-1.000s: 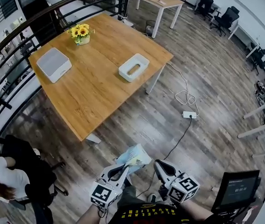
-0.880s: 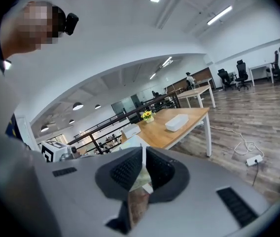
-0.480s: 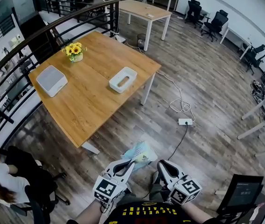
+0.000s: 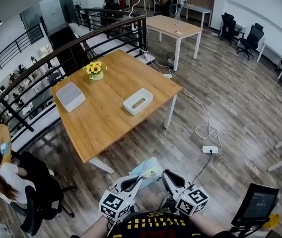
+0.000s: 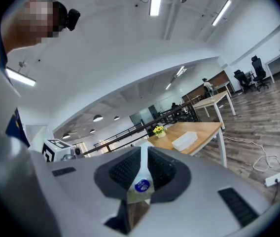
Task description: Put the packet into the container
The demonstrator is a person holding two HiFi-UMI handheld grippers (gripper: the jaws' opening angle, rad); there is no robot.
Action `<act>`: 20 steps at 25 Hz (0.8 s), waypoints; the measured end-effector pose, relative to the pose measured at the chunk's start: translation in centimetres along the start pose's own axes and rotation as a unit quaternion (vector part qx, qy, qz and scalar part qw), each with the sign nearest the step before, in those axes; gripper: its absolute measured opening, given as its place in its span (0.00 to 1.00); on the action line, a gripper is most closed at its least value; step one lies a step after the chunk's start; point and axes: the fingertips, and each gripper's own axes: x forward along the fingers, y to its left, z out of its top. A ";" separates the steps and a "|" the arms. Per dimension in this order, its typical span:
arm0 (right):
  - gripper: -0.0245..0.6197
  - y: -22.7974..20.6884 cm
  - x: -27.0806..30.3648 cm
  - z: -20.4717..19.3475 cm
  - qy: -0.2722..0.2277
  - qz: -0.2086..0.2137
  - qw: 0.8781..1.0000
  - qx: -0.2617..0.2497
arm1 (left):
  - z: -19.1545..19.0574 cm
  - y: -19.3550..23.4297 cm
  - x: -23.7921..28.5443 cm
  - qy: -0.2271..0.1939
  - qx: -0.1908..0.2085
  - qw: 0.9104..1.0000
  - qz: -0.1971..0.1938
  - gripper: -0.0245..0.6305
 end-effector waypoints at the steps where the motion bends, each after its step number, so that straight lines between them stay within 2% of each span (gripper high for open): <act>1: 0.09 -1.0 -0.3 0.8 -0.001 0.005 1.000 -0.001 | 0.4 -0.4 0.9 0.000 -0.001 1.000 0.006 0.07; 5: 0.09 -4.4 -1.7 3.1 -0.002 0.017 1.000 -0.002 | 2.1 -2.2 4.4 -0.006 -0.003 1.000 0.022 0.07; 10: 0.09 -7.2 -2.8 4.0 0.008 0.030 1.000 -0.003 | 3.3 -3.9 7.3 -0.006 0.000 0.999 0.031 0.07; 20: 0.09 -9.5 -1.4 4.3 0.027 0.041 0.999 -0.002 | 2.5 -2.7 9.2 0.008 -0.023 0.998 0.050 0.07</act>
